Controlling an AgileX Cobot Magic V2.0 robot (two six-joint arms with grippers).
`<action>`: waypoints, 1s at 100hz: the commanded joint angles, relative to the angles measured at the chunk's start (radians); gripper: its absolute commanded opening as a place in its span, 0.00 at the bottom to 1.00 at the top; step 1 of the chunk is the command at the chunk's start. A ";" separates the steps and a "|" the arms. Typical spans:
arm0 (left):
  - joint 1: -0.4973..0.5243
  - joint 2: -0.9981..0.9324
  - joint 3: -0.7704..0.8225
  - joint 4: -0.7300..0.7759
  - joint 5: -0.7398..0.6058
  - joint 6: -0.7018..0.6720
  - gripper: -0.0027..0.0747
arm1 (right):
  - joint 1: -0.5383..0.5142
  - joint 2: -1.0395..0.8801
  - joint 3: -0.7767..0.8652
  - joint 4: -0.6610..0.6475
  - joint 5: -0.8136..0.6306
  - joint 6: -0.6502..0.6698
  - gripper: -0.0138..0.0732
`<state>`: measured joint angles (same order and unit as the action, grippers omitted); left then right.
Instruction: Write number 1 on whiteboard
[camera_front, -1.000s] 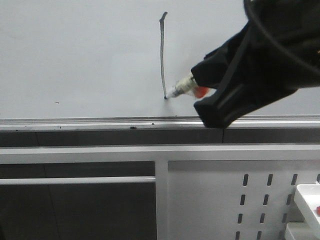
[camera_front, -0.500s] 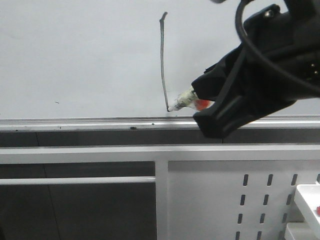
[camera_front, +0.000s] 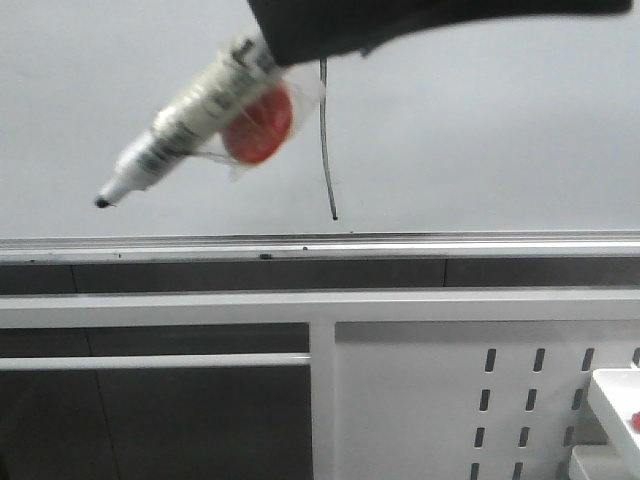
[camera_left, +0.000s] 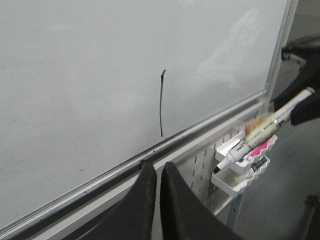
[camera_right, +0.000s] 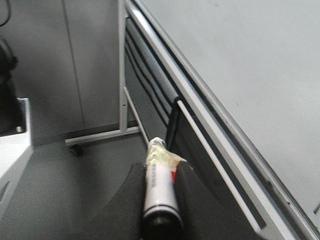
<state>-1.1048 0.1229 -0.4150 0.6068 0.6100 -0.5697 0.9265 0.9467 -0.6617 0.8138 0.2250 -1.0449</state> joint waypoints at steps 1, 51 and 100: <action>-0.006 0.133 -0.074 -0.086 -0.100 0.163 0.10 | 0.002 0.000 -0.098 -0.001 0.039 -0.012 0.07; -0.006 0.668 -0.364 -0.263 -0.099 0.615 0.36 | 0.002 0.068 -0.251 -0.057 0.149 -0.012 0.07; -0.006 0.685 -0.366 -0.396 -0.068 0.618 0.49 | 0.002 0.068 -0.251 -0.142 0.133 -0.012 0.07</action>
<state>-1.1048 0.8183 -0.7486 0.2531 0.5865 0.0505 0.9281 1.0255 -0.8763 0.6671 0.4560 -1.0466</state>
